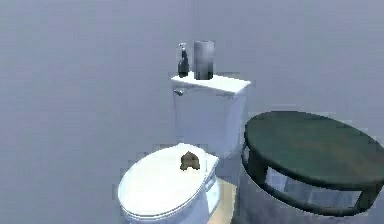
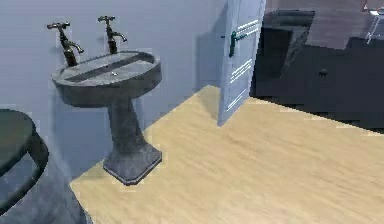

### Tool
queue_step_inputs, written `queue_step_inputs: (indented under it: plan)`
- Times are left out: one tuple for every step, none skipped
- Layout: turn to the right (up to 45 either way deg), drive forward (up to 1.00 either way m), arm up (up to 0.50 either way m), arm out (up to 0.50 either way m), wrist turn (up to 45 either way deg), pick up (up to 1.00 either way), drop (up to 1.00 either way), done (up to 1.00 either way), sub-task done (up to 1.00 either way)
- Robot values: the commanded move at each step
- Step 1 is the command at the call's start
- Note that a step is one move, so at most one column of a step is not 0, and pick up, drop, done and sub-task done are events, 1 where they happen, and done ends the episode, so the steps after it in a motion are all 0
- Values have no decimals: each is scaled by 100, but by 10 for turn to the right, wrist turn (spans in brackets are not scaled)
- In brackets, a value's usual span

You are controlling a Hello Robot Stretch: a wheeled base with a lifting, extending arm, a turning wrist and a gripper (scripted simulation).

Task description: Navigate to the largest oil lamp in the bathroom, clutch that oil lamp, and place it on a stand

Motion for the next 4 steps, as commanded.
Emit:
queue_step_inputs:
  plan:
    - [450, 0, 0, 0, 0, 0, 0, 0, 0]
    - [60, 0, 0, 0, 0, 0, 0, 0, 0]
    - [0, 60, 0, 0, 0, 0, 0, 0, 0]
    - [-450, 0, 0, 0, 0, 0, 0, 0, 0]
